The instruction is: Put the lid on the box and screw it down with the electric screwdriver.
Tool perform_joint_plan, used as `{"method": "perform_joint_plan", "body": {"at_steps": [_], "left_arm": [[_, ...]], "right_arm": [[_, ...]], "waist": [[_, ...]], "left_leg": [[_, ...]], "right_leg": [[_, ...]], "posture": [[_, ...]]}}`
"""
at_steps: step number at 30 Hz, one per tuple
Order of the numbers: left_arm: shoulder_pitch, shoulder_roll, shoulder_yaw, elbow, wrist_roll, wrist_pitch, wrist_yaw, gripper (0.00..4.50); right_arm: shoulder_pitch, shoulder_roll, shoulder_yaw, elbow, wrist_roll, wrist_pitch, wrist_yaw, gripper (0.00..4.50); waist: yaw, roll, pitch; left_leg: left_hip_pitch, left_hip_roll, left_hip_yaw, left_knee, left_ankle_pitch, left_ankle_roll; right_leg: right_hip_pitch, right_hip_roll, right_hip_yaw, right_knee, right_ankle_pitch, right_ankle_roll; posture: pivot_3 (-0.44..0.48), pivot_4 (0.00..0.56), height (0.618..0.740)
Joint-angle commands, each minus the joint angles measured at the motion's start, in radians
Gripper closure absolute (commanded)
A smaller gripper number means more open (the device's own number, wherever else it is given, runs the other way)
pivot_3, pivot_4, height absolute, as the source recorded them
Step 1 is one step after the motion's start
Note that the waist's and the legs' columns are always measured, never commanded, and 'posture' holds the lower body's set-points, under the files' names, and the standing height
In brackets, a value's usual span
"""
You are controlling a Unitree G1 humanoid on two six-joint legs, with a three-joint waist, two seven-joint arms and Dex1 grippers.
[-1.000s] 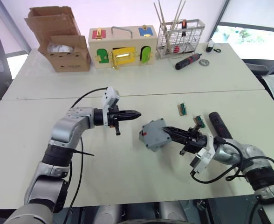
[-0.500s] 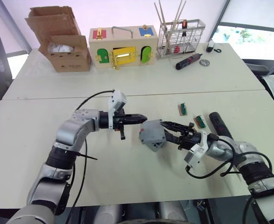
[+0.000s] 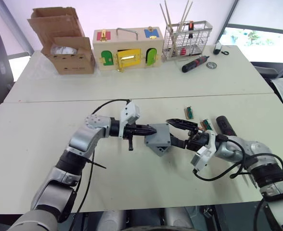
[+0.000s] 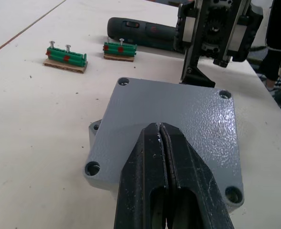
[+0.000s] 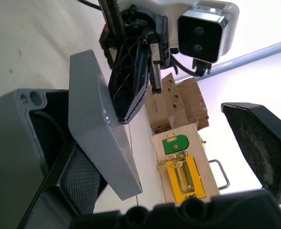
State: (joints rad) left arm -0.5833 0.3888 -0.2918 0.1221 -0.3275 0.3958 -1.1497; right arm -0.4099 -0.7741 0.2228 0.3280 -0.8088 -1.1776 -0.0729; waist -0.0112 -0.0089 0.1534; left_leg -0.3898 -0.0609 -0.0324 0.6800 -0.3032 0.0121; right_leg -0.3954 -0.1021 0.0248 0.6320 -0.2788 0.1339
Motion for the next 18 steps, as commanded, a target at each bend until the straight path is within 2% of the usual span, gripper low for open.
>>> {"method": "perform_joint_plan", "body": {"at_steps": [1, 10, 18], "left_arm": [[0.031, 0.0, -0.057, 0.054, 0.066, -0.013, 0.004, 4.5], [0.061, 0.001, -0.079, 0.062, 0.1, -0.044, -0.003, 4.5], [0.069, -0.009, -0.083, 0.055, 0.102, -0.048, 0.0, 4.5]], "right_arm": [[-0.02, -0.032, -0.012, -0.034, 0.033, 0.02, 0.039, 0.04], [-0.007, -0.085, -0.012, -0.109, 0.104, 0.01, 0.148, 0.04], [0.039, -0.114, -0.07, -0.134, 0.098, 0.038, 0.15, 0.04]], "waist": [[0.0, 0.0, 0.0], [0.001, 0.001, -0.001], [0.003, 0.002, -0.002]], "left_leg": [[0.0, 0.0, 0.0, 0.0, 0.0, 0.0], [0.0, 0.0, 0.0, 0.0, 0.0, 0.0], [0.001, 0.0, 0.0, 0.0, 0.0, 0.001]], "right_leg": [[0.0, 0.0, 0.0, 0.0, 0.0, 0.0], [0.001, 0.0, 0.0, 0.0, 0.0, 0.0], [0.002, 0.0, 0.0, 0.0, 0.0, 0.0]], "posture": [[0.0, 0.15, 0.737], [0.0, 0.15, 0.737], [0.0, 0.15, 0.737]]}}
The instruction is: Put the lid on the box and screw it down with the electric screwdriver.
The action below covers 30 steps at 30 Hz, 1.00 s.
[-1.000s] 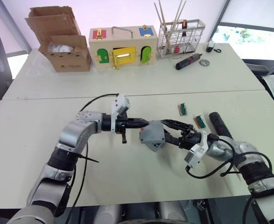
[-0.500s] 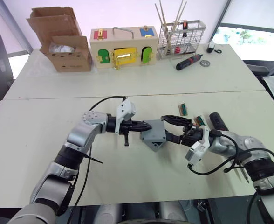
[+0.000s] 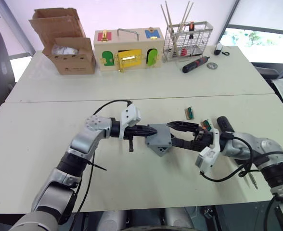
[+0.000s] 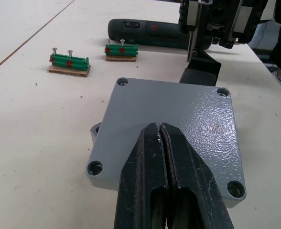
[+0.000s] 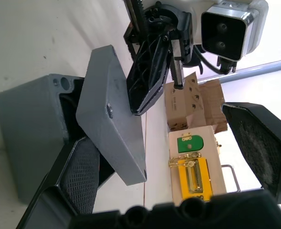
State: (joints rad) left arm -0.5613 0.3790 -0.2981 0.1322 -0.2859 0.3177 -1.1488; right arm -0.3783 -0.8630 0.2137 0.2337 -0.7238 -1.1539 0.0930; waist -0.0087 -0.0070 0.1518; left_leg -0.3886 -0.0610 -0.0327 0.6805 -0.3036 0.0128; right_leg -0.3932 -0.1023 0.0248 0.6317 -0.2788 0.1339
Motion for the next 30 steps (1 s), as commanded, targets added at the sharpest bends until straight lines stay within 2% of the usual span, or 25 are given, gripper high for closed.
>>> {"method": "perform_joint_plan", "body": {"at_steps": [1, 18, 21, 27, 30], "left_arm": [[0.048, 0.0, -0.078, 0.045, 0.062, 0.028, 0.0, 4.5], [0.047, -0.023, -0.08, 0.033, 0.065, 0.013, 0.0, 4.5], [0.037, -0.02, -0.051, 0.029, 0.049, 0.015, 0.005, 4.5], [0.022, -0.02, -0.016, 0.006, 0.032, -0.011, 0.013, 4.5], [0.021, -0.024, 0.018, -0.036, -0.009, 0.003, 0.012, 4.5]], "right_arm": [[0.013, -0.028, -0.069, -0.043, 0.012, 0.02, -0.021, 0.04], [0.175, -0.048, -0.166, -0.128, 0.028, 0.117, -0.019, 0.04], [0.193, -0.044, -0.186, -0.142, 0.031, 0.143, -0.025, 0.77], [0.227, -0.042, -0.218, -0.159, 0.021, 0.179, -0.039, 2.54], [0.262, -0.044, -0.237, -0.172, 0.031, 0.204, -0.038, 3.99]], "waist": [[0.0, 0.001, 0.0], [0.0, 0.002, -0.002], [0.0, 0.002, -0.002], [-0.001, 0.002, -0.002], [-0.001, 0.002, -0.002]], "left_leg": [[0.0, 0.0, 0.0, 0.0, 0.0, 0.0], [0.003, 0.0, 0.0, 0.0, 0.0, 0.0], [0.003, 0.0, 0.0, 0.0, 0.0, 0.001], [0.003, 0.0, 0.0, 0.0, 0.0, 0.001], [0.003, 0.0, 0.0, 0.0, 0.0, 0.001]], "right_leg": [[0.0, 0.0, 0.0, 0.0, 0.0, 0.0], [0.003, 0.0, 0.0, 0.0, 0.0, 0.0], [0.003, 0.0, 0.0, 0.0, 0.0, 0.0], [0.003, 0.0, 0.0, 0.0, 0.0, 0.0], [0.002, 0.0, 0.0, 0.0, 0.0, 0.0]], "posture": [[0.0, 0.15, 0.737], [0.0, 0.15, 0.737], [0.0, 0.15, 0.737], [0.0, 0.15, 0.737], [0.0, 0.15, 0.737]]}}
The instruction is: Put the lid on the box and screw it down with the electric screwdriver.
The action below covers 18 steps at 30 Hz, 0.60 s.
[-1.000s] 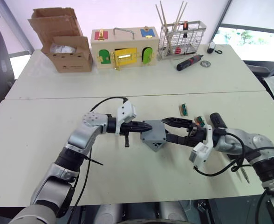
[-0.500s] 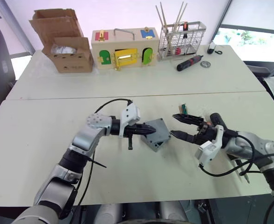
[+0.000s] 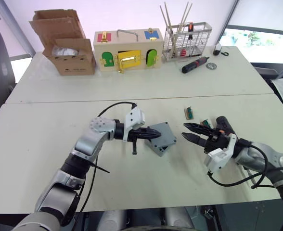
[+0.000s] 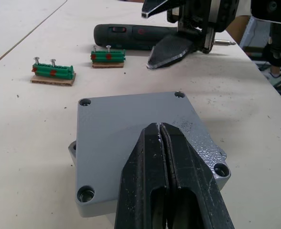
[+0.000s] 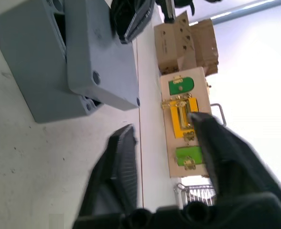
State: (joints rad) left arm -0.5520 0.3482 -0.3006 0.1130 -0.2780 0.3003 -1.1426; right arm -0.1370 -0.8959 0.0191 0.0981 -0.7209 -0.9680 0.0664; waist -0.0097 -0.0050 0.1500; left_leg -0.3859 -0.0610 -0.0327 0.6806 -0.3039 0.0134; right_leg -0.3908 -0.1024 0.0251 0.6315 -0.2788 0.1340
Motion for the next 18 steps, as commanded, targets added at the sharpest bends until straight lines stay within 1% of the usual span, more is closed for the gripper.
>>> {"method": "perform_joint_plan", "body": {"at_steps": [1, 2, 4, 7, 12, 13, 14, 16, 17, 18], "left_arm": [[0.013, 0.009, 0.024, -0.032, -0.024, 0.019, 0.001, 4.5], [0.015, 0.014, 0.032, -0.06, -0.04, 0.029, -0.004, 4.5], [0.019, 0.024, 0.046, -0.108, -0.071, 0.059, -0.01, 4.5], [0.021, 0.03, 0.077, -0.153, -0.114, 0.104, 0.005, 4.5], [0.024, 0.04, 0.085, -0.206, -0.161, 0.167, 0.0, 4.5], [0.023, 0.041, 0.093, -0.217, -0.175, 0.181, 0.003, 4.5], [0.017, 0.039, 0.107, -0.224, -0.193, 0.198, 0.01, 4.5], [-0.023, 0.021, 0.168, -0.192, -0.234, 0.234, 0.057, 4.5], [-0.045, 0.012, 0.194, -0.163, -0.245, 0.243, 0.079, 4.5], [-0.081, 0.002, 0.217, -0.093, -0.226, 0.213, 0.109, 4.5]], "right_arm": [[0.031, -0.011, -0.05, -0.038, 0.037, 0.031, -0.008, 4.46], [0.045, -0.009, -0.06, -0.03, 0.071, 0.063, 0.007, 4.46], [0.076, 0.005, -0.075, -0.029, 0.192, 0.142, 0.061, 4.46], [0.138, 0.049, -0.076, -0.128, 0.374, 0.27, 0.147, 4.46], [0.21, 0.116, -0.073, -0.247, 0.438, 0.393, 0.216, 4.46], [0.226, 0.13, -0.072, -0.27, 0.483, 0.434, 0.239, 4.46], [0.243, 0.142, -0.072, -0.299, 0.547, 0.485, 0.271, 4.46], [0.287, 0.166, -0.068, -0.4, 0.731, 0.646, 0.35, 4.46], [0.303, 0.176, -0.069, -0.451, 0.809, 0.726, 0.377, 4.46], [0.323, 0.18, -0.065, -0.525, 0.919, 0.835, 0.402, 4.46]], "waist": [[0.0, 0.0, 0.0], [-0.001, 0.0, 0.0], [-0.001, 0.0, 0.001], [0.0, 0.0, 0.001], [0.001, 0.0, 0.001], [0.002, 0.0, 0.001], [0.003, 0.0, 0.001], [0.005, 0.0, 0.001], [0.007, 0.0, 0.001], [0.009, 0.0, 0.001]], "left_leg": [[0.0, 0.0, 0.0, 0.0, 0.0, 0.0], [-0.001, 0.0, 0.0, 0.0, 0.0, 0.0], [-0.002, 0.0, 0.0, 0.0, 0.0, 0.0], [-0.003, 0.001, 0.0, 0.0, 0.0, 0.0], [-0.003, 0.001, 0.0, 0.0, 0.0, 0.0], [-0.003, 0.001, 0.0, 0.0, 0.0, 0.001], [-0.004, 0.001, 0.0, 0.0, 0.0, 0.001], [-0.004, 0.001, 0.0, 0.0, 0.0, 0.001], [-0.004, 0.001, -0.001, 0.0, -0.001, 0.001], [-0.004, 0.001, -0.001, 0.0, -0.001, 0.002]], "right_leg": [[0.0, 0.0, 0.0, 0.0, 0.0, 0.0], [-0.001, 0.0, 0.0, 0.0, 0.0, 0.0], [-0.002, 0.0, 0.0, 0.0, 0.0, 0.0], [-0.003, 0.0, 0.0, 0.0, 0.0, 0.0], [-0.003, 0.0, 0.0, 0.0, 0.0, 0.0], [-0.003, 0.0, 0.0, 0.0, 0.0, 0.0], [-0.003, 0.0, 0.0, 0.0, 0.0, 0.0], [-0.003, 0.0, 0.0, 0.0, 0.0, 0.0], [-0.003, 0.0, 0.0, 0.0, 0.0, 0.0], [-0.003, 0.0, 0.0, 0.0, 0.0, 0.0]], "posture": [[0.0, 0.15, 0.737], [0.0, 0.15, 0.737], [0.0, 0.15, 0.737], [0.0, 0.15, 0.737], [0.0, 0.15, 0.737], [0.0, 0.15, 0.737], [0.0, 0.15, 0.737], [0.0, 0.15, 0.737], [0.0, 0.15, 0.737], [0.0, 0.15, 0.737]]}}
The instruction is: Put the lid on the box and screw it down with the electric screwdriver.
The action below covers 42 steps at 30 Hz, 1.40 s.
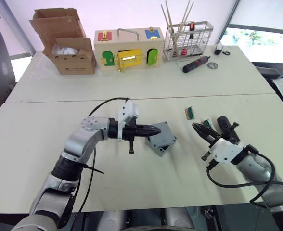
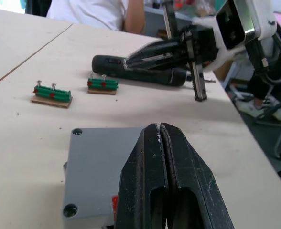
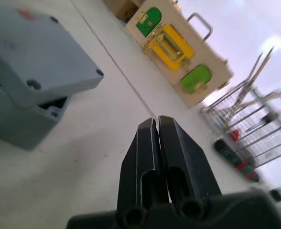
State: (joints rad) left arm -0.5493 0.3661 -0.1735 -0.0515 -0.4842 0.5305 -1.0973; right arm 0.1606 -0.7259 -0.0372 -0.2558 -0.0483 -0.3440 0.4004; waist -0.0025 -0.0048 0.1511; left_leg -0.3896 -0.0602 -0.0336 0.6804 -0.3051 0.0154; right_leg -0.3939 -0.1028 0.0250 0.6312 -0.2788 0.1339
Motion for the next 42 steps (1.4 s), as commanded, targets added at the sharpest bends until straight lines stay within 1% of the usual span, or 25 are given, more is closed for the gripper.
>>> {"method": "perform_joint_plan", "body": {"at_steps": [1, 3, 5, 9, 13, 19, 27, 35, 42], "left_arm": [[-0.107, -0.021, 0.102, 0.12, -0.003, -0.041, 0.082, 4.5], [-0.162, -0.022, 0.094, 0.251, 0.054, -0.102, 0.091, 4.5], [-0.199, -0.019, 0.067, 0.359, 0.105, -0.164, 0.071, 4.5], [-0.257, -0.025, 0.022, 0.542, 0.173, -0.262, -0.017, 4.5], [-0.267, -0.036, 0.003, 0.605, 0.203, -0.304, -0.073, 4.5], [-0.251, -0.056, 0.0, 0.606, 0.219, -0.313, -0.098, 4.5], [-0.22, -0.045, -0.019, 0.555, 0.243, -0.299, -0.132, 4.5], [-0.19, -0.034, -0.039, 0.508, 0.256, -0.278, -0.154, 4.5], [-0.17, -0.039, -0.029, 0.457, 0.233, -0.236, -0.156, 4.5]], "right_arm": [[0.036, 0.014, -0.008, -0.222, 0.317, 0.288, 0.084, 4.46], [0.064, 0.012, -0.008, -0.317, 0.498, 0.461, 0.106, 4.46], [0.082, 0.014, -0.019, -0.372, 0.616, 0.577, 0.111, 4.46], [0.12, -0.006, 0.001, -0.462, 0.694, 0.712, 0.132, 4.46], [0.14, -0.008, 0.016, -0.523, 0.7, 0.785, 0.135, 4.46], [0.123, 0.026, 0.06, -0.529, 0.646, 0.816, 0.122, 4.46], [0.092, 0.044, 0.08, -0.491, 0.56, 0.799, 0.142, 4.46], [0.074, 0.076, 0.068, -0.481, 0.552, 0.811, 0.151, 4.46], [0.062, 0.083, 0.063, -0.47, 0.541, 0.816, 0.16, 4.46]], "waist": [[0.008, 0.0, 0.0], [0.013, 0.0, 0.0], [0.015, 0.0, 0.0], [0.018, 0.0, 0.0], [0.017, -0.002, 0.001], [0.015, -0.002, 0.002], [0.016, -0.003, 0.002], [0.016, -0.003, 0.002], [0.016, -0.003, 0.002]], "left_leg": [[0.0, 0.0, 0.0, 0.001, -0.001, 0.001], [0.0, 0.0, 0.0, 0.001, -0.002, 0.003], [0.0, 0.0, -0.001, 0.001, -0.002, 0.003], [-0.002, -0.001, 0.0, 0.0, -0.002, 0.003], [-0.004, -0.001, 0.0, 0.0, -0.002, 0.004], [-0.004, -0.001, 0.0, 0.001, -0.003, 0.005], [-0.004, -0.001, 0.0, 0.001, -0.003, 0.005], [-0.004, -0.001, 0.0, 0.001, -0.003, 0.005], [-0.004, -0.001, 0.0, 0.001, -0.003, 0.005]], "right_leg": [[0.0, 0.0, 0.0, 0.0, 0.0, 0.0], [0.0, 0.0, 0.0, 0.0, 0.0, 0.0], [0.0, 0.0, -0.001, 0.0, 0.0, 0.0], [-0.002, 0.0, -0.001, -0.001, 0.0, 0.0], [-0.004, 0.0, -0.001, -0.001, 0.0, 0.0], [-0.004, 0.0, -0.001, 0.0, 0.0, 0.0], [-0.004, 0.0, -0.001, 0.0, 0.0, 0.0], [-0.004, 0.0, -0.001, 0.0, 0.0, 0.0], [-0.004, 0.0, -0.001, 0.0, 0.0, 0.0]], "posture": [[0.0, 0.15, 0.737], [0.0, 0.15, 0.737], [0.0, 0.15, 0.737], [0.0, 0.15, 0.737], [0.0, 0.15, 0.737], [0.0, 0.15, 0.737], [0.0, 0.15, 0.737], [0.0, 0.15, 0.737], [0.0, 0.15, 0.737]]}}
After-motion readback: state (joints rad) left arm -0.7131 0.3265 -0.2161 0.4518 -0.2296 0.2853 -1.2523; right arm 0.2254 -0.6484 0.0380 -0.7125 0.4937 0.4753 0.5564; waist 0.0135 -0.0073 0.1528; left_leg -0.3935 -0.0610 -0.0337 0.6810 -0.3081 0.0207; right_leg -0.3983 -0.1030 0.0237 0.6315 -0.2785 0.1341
